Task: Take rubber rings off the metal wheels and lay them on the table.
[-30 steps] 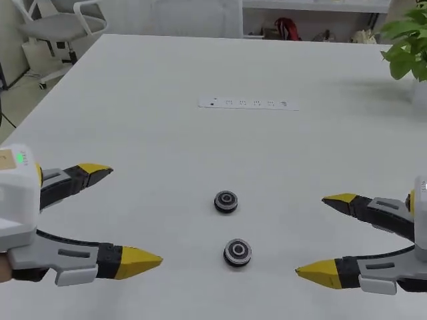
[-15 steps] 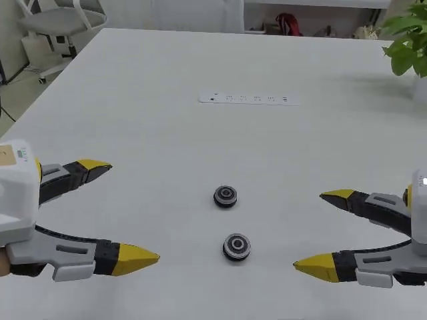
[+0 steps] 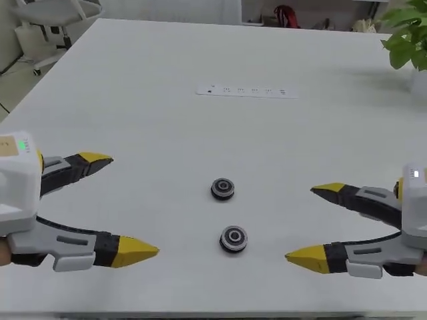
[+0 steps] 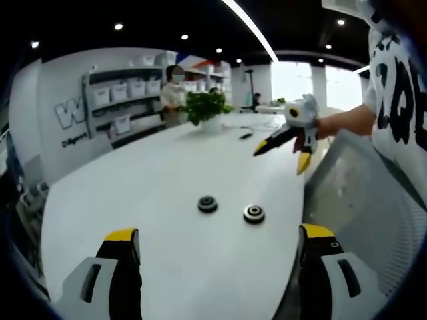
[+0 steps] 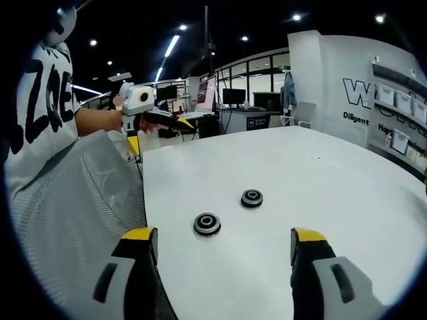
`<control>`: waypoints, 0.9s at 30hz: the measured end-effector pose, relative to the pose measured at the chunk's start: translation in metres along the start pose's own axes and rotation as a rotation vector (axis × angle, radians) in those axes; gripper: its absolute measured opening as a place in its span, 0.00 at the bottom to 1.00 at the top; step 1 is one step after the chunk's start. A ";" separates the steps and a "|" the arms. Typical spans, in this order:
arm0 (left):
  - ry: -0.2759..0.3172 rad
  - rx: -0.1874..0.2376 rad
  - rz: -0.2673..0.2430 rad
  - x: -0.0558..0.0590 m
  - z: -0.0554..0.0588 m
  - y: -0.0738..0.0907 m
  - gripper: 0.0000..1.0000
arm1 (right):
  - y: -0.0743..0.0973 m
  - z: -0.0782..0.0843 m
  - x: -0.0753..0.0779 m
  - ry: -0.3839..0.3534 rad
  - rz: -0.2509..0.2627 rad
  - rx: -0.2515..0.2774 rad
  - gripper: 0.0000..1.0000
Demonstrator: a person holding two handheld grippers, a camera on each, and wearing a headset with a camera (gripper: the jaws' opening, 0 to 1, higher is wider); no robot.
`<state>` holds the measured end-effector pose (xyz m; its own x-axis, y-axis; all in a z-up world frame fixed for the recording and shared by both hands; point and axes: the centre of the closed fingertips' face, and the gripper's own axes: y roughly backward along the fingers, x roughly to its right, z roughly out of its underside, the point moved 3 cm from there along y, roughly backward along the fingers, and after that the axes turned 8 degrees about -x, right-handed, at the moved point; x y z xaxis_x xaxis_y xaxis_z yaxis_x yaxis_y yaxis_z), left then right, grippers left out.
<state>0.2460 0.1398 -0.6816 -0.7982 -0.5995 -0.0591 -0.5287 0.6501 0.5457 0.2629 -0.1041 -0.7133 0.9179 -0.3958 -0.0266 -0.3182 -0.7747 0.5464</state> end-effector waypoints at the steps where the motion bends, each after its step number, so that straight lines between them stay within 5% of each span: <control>1: 0.000 -0.001 0.002 0.000 0.000 0.000 1.00 | 0.000 0.000 0.000 0.000 0.000 0.000 0.78; 27: -0.033 0.001 0.058 0.000 -0.003 -0.022 0.98 | -0.012 -0.011 0.004 0.044 -0.022 0.037 0.71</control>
<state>0.2586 0.1239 -0.6907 -0.8365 -0.5452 -0.0551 -0.4817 0.6837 0.5481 0.2734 -0.0908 -0.7112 0.9342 -0.3569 -0.0009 -0.3056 -0.8013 0.5143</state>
